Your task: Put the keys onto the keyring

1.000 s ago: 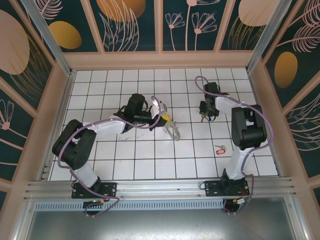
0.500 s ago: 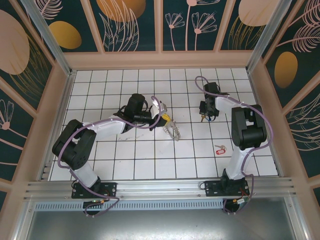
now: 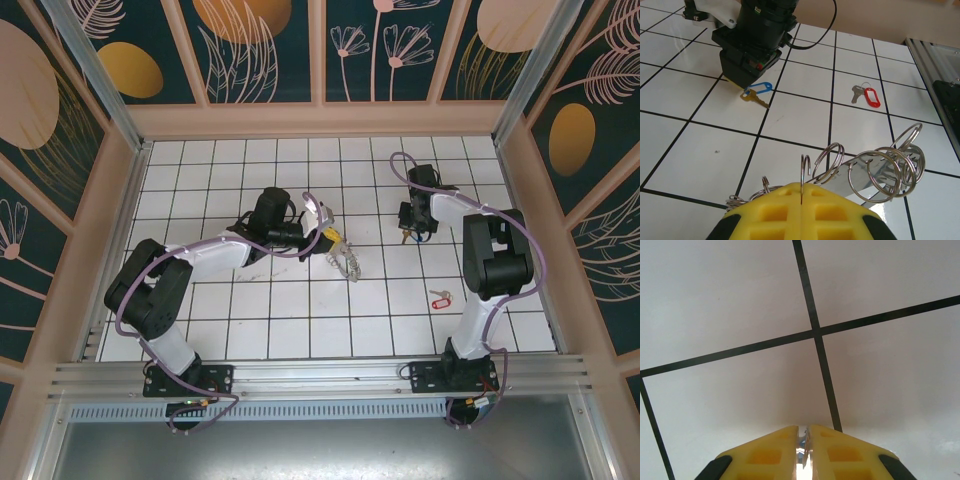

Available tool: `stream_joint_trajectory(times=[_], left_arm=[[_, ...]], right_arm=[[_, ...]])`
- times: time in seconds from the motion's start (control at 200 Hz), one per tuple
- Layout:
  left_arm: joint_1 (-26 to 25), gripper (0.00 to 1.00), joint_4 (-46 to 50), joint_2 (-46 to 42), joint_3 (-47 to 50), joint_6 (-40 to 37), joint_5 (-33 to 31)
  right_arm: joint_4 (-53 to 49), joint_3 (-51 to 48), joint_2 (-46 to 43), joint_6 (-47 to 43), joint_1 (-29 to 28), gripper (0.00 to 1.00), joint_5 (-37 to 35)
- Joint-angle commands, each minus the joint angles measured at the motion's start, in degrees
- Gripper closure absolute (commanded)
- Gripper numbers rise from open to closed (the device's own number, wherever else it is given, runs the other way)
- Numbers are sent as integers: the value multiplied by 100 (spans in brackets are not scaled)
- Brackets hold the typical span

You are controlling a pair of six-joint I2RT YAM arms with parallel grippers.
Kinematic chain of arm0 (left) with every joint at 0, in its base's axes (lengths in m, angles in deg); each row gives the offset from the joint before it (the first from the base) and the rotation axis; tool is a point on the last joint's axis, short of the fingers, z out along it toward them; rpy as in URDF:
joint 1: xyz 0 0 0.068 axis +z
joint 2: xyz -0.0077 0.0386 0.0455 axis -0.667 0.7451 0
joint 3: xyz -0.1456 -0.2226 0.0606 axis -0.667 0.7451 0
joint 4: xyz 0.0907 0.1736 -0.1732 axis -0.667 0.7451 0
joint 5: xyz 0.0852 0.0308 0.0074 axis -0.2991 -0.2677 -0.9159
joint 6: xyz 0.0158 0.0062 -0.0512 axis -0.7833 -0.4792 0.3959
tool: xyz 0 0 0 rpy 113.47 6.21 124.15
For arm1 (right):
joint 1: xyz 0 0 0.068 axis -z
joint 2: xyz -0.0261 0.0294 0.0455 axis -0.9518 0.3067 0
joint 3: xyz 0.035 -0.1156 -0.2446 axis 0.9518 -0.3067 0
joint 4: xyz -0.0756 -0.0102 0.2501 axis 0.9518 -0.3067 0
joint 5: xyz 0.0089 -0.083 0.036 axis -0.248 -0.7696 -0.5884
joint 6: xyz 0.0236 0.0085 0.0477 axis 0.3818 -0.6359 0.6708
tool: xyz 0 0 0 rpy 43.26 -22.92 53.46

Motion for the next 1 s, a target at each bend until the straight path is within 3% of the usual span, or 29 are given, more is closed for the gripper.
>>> stream_joint_trajectory(times=[0.0,0.991], left_arm=[[-39,100,-54,17,-194,-83,127],[-41,100,-53,18,-195,-89,133]], right_arm=[[-171,112,54,81,18,85,79],[-274,112,18,83,20,89,-8]])
